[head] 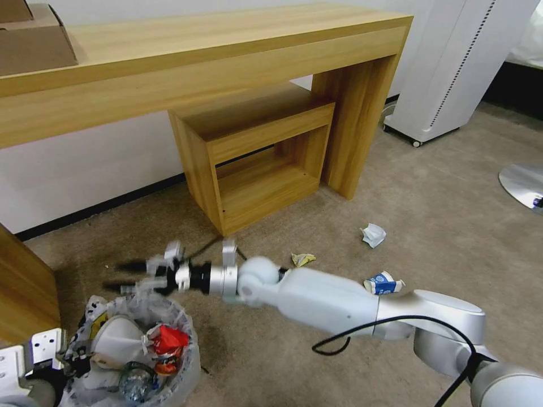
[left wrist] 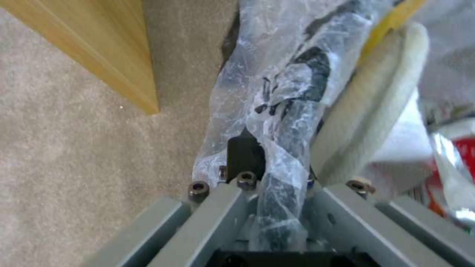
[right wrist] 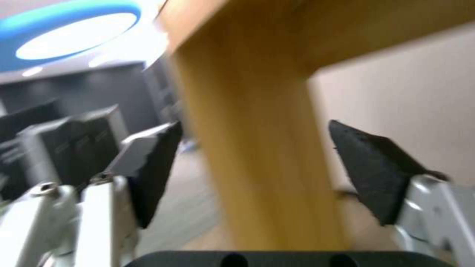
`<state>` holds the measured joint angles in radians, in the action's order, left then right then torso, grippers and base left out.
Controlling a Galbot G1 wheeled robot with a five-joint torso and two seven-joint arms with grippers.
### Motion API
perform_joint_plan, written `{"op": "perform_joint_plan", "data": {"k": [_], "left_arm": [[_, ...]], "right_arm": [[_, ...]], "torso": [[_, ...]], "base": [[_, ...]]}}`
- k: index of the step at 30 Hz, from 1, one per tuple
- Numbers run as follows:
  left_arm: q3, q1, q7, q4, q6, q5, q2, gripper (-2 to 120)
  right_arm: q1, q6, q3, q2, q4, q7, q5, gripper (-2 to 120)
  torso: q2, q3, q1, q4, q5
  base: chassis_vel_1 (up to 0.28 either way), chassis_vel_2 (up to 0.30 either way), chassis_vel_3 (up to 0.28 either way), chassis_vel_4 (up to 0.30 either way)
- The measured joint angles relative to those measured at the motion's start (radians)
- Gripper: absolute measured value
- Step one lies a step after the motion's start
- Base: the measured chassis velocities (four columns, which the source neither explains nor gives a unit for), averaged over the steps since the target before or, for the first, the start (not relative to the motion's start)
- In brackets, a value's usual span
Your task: Pick up the trash bin and place the garbage on the floor into it.
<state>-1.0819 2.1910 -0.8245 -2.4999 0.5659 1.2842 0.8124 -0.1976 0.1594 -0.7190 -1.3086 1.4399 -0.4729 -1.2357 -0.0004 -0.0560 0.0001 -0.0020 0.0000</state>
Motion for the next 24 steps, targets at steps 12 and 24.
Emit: {"op": "perform_joint_plan", "data": {"k": [12, 24], "left_arm": [[0.055, -0.046, 0.009, 0.0, -0.001, -0.046, -0.023, 0], [0.113, -0.112, 0.004, 0.0, 0.001, -0.049, -0.013, 0]], "right_arm": [[-0.262, 0.011, 0.399, 0.438, 0.214, 0.1, 0.023, 100], [-0.802, 0.063, 0.962, 0.507, 0.211, 0.083, 0.286, 100]], "torso": [[0.0, 0.0, 0.0, -0.0011, 0.0006], [0.0, 0.0, 0.0, -0.0005, 0.0002]], "base": [[0.0, 0.0, 0.0, 0.0], [0.0, 0.0, 0.0, 0.0]]}}
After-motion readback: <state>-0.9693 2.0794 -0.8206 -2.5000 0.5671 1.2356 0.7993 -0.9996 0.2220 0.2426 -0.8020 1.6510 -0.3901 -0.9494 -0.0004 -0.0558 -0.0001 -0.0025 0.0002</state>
